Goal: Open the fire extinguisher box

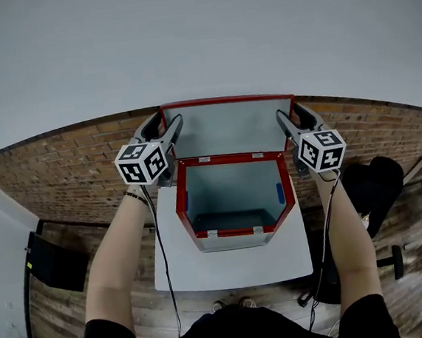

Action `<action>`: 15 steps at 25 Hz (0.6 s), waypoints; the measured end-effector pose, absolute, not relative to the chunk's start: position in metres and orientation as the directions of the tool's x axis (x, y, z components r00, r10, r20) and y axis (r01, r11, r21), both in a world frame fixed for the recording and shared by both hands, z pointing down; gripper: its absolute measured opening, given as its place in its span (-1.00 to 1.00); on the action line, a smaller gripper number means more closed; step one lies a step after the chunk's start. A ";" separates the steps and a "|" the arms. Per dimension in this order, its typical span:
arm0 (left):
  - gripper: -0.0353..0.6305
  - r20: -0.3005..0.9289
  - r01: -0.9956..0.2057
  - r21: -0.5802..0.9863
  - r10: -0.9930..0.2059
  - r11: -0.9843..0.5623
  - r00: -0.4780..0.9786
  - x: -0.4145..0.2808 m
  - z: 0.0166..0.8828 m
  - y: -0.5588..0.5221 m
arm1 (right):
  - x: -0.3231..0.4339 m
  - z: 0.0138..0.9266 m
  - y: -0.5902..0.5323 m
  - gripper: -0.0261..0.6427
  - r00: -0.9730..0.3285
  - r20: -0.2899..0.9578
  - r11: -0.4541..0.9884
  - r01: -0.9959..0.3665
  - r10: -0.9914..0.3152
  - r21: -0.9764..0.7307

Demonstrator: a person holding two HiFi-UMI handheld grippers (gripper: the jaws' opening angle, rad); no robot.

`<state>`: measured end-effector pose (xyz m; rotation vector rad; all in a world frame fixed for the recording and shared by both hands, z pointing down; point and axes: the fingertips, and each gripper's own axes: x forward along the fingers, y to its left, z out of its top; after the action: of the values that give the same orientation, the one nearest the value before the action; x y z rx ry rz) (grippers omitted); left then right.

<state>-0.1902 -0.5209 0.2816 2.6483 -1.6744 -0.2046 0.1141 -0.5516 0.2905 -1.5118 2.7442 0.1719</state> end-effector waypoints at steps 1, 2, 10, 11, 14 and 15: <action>-0.03 -0.100 -0.900 0.070 -0.901 -0.429 0.422 -0.191 0.283 -0.525 | 0.113 0.291 -0.556 -0.21 -0.534 -0.050 0.528 -0.843 -0.844 0.099; -0.03 -0.090 -0.902 0.066 -0.903 -0.427 0.420 -0.191 0.284 -0.529 | 0.112 0.292 -0.560 -0.21 -0.533 -0.045 0.527 -0.844 -0.845 0.101; -0.03 -0.059 -0.904 0.045 -0.905 -0.425 0.422 -0.193 0.289 -0.541 | 0.109 0.295 -0.577 -0.21 -0.531 -0.032 0.526 -0.846 -0.847 0.089; -0.03 -0.053 -0.903 0.038 -0.904 -0.427 0.425 -0.194 0.290 -0.541 | 0.108 0.295 -0.576 -0.21 -0.532 -0.032 0.528 -0.844 -0.846 0.091; -0.03 -0.052 -0.913 0.028 -0.913 -0.406 0.404 -0.201 0.293 -0.533 | 0.114 0.291 -0.562 -0.21 -0.526 -0.051 0.520 -0.849 -0.849 0.096; -0.03 -0.061 -0.918 0.027 -0.918 -0.395 0.393 -0.205 0.295 -0.526 | 0.118 0.290 -0.552 -0.21 -0.519 -0.065 0.513 -0.854 -0.852 0.085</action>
<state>-0.2046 -0.5262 0.2948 2.6306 -1.7340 -0.1032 0.1179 -0.5524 0.2897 -1.5334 2.7199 0.1652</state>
